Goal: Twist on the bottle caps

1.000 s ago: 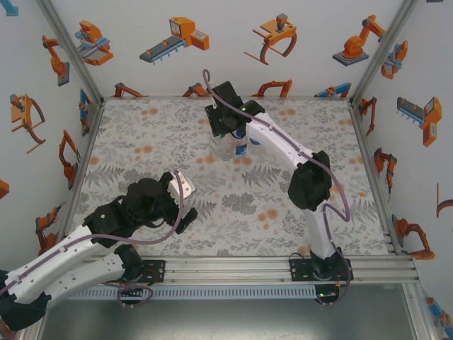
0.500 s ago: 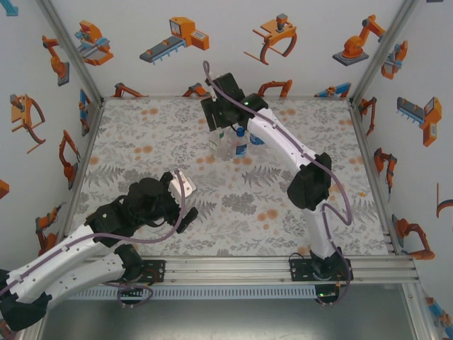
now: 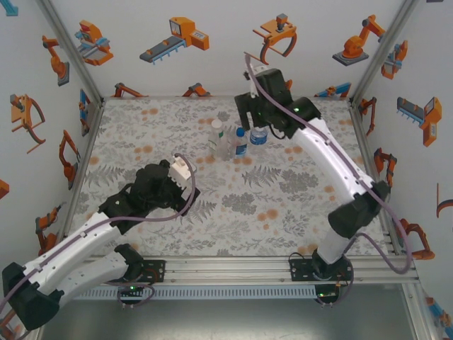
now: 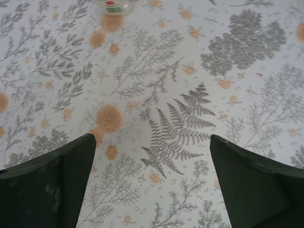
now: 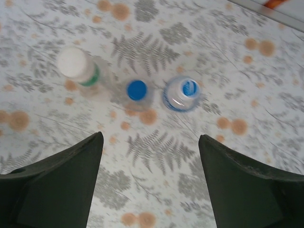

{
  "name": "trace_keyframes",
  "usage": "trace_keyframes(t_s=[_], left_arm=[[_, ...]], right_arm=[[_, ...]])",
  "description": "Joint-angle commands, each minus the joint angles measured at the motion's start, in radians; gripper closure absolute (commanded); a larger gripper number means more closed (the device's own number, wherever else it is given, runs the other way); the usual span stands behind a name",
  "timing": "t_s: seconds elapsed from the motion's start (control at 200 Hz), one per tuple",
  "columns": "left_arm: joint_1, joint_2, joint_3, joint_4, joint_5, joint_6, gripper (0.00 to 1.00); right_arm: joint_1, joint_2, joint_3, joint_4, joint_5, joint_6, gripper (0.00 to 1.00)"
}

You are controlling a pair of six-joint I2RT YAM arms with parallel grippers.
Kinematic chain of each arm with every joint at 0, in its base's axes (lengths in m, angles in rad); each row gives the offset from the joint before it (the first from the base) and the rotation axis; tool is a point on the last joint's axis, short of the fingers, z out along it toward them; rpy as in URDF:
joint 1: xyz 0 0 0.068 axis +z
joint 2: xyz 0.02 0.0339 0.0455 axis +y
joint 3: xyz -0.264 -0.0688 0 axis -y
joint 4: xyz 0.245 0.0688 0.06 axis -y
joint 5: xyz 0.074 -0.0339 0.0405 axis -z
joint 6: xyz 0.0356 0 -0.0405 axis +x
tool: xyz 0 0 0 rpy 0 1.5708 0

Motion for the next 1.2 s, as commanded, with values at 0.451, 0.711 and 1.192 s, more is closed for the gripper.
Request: trace_keyframes(t_s=[0.451, 0.711, 1.192], left_arm=[[0.379, 0.304, -0.073, 0.420, -0.075, 0.022, 0.03], [0.502, 0.444, -0.191, 0.742, -0.094, 0.036, 0.03], [0.648, 0.539, -0.332, 1.098, 0.160, -0.032, 0.03]], right_arm=[[-0.343, -0.292, -0.755, 0.328, 0.071, -0.094, 0.01], [-0.476, -0.301, -1.135, 0.791, 0.020, -0.175, 0.01], [-0.640, -0.201, -1.431, 1.506, -0.217, -0.055, 0.01]])
